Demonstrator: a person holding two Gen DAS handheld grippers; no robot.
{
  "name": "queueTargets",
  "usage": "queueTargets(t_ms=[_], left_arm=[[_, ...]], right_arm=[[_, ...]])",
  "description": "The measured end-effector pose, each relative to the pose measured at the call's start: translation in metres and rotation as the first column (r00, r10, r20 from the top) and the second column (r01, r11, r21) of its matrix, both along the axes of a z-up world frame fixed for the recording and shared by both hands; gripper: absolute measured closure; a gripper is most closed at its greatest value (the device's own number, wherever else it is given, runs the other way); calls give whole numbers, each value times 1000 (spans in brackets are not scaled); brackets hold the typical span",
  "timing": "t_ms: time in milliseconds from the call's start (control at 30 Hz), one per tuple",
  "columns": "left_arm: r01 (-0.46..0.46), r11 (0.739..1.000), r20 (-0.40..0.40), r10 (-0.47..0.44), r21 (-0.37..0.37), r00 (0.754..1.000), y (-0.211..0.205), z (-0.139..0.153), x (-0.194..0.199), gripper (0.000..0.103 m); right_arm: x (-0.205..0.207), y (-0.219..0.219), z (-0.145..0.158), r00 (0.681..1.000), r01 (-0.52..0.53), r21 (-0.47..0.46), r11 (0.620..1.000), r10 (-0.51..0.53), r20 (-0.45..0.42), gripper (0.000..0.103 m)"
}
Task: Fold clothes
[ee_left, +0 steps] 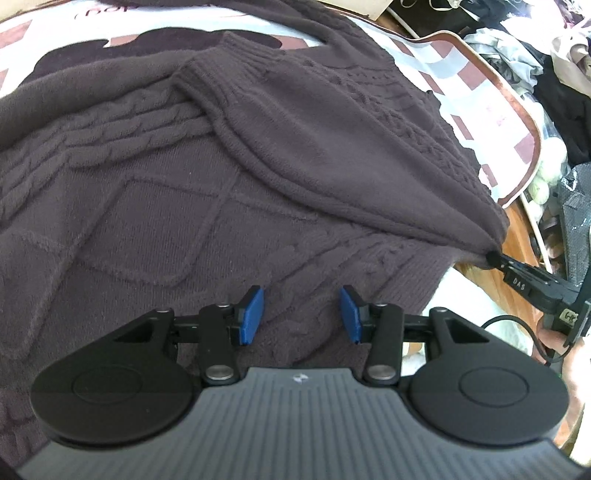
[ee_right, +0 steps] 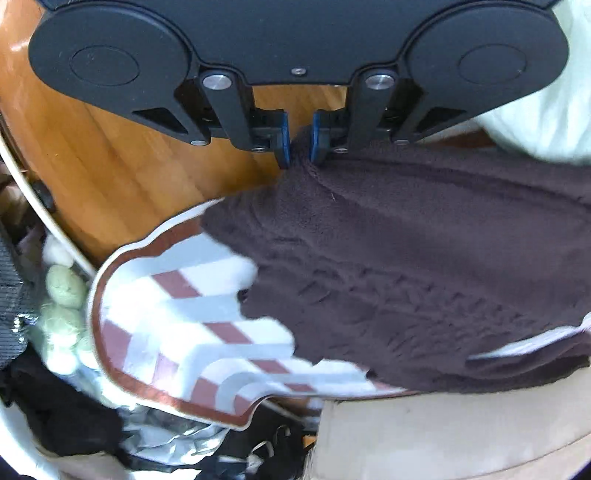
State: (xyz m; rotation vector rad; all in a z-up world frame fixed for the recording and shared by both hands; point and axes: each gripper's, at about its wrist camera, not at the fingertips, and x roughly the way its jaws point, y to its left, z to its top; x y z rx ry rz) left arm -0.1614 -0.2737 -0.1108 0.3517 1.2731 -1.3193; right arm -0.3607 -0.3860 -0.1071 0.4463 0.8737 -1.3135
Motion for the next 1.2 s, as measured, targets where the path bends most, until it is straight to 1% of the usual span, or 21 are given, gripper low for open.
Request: queueTargets(t_ms=[67, 133, 200, 300, 367, 467, 500, 567, 633, 667, 733, 767, 833, 867, 933, 967, 1033, 1067, 1100, 1167, 1200], left_arm=[[2, 1000, 9, -2, 5, 1000, -5, 3, 1, 56], [19, 1000, 37, -20, 20, 999, -14, 9, 5, 55], [48, 997, 79, -53, 63, 995, -25, 14, 10, 54], [69, 988, 145, -89, 136, 985, -42, 18, 24, 54], [57, 991, 150, -76, 124, 986, -52, 21, 37, 54], [-10, 996, 118, -1, 89, 993, -69, 18, 60, 46], [-28, 995, 127, 15, 98, 992, -77, 14, 64, 45], [-63, 991, 146, 46, 116, 988, -91, 6, 71, 46], [-85, 990, 188, 62, 113, 980, -102, -1, 76, 46], [-86, 992, 240, 62, 91, 969, -107, -4, 78, 47], [-69, 997, 360, 52, 34, 931, -116, -6, 77, 52], [-41, 999, 424, 35, 4, 905, -120, -7, 73, 64], [13, 1000, 522, -7, -8, 853, -126, -11, 66, 71], [32, 999, 556, -20, -12, 831, -129, -13, 63, 74], [43, 999, 589, -28, -12, 808, -130, -12, 60, 75], [32, 999, 586, -21, -9, 810, -130, -9, 61, 75], [3, 1000, 545, 3, -9, 839, -128, 3, 67, 72], [-12, 1000, 521, 16, -13, 853, -125, 9, 70, 72], [-27, 999, 507, 36, -26, 861, -122, 17, 74, 67], [-68, 995, 491, 96, -74, 866, -114, 35, 84, 65], [-81, 992, 489, 117, -95, 864, -110, 40, 89, 65]], right_arm=[[2, 1, 1, 1000, -18, 5, 1000, 18, -22, 88], [2, 1, 6, 999, -37, 26, 999, 38, -38, 73], [-2, 4, 14, 998, -49, 43, 998, 50, -42, 68], [-12, 8, 39, 993, -61, 43, 997, 57, 101, 68], [-10, 2, 51, 976, -80, 21, 997, 74, 203, 64], [1, -19, 58, 938, -129, -5, 992, 124, 322, 53], [9, -30, 55, 938, -139, -14, 990, 136, 318, 50], [22, -48, 47, 955, -155, -36, 987, 159, 248, 50], [29, -65, 36, 969, -160, -33, 986, 164, 183, 35], [27, -75, 27, 975, -153, -12, 988, 152, 160, 33], [23, -93, 11, 985, -135, 29, 990, 131, 111, 33], [22, -103, 2, 989, -125, 50, 991, 121, 87, 33], [10, -106, -11, 993, -92, 65, 994, 87, 77, 40], [5, -104, -14, 995, -80, 48, 996, 76, 68, 43], [-3, -98, -16, 997, -59, 8, 998, 59, 42, 52], [-5, -97, -15, 999, -43, 2, 999, 43, 33, 52], [-5, -96, -7, 999, -17, 16, 1000, 16, 31, 52], [-1, -94, -1, 1000, -22, 6, 1000, 22, 5, 53], [4, -93, 5, 999, -31, -8, 999, 31, -28, 52], [7, -89, 23, 998, -22, -41, 999, 19, -53, 48], [5, -88, 35, 1000, -12, -48, 999, 12, 4, 47]])
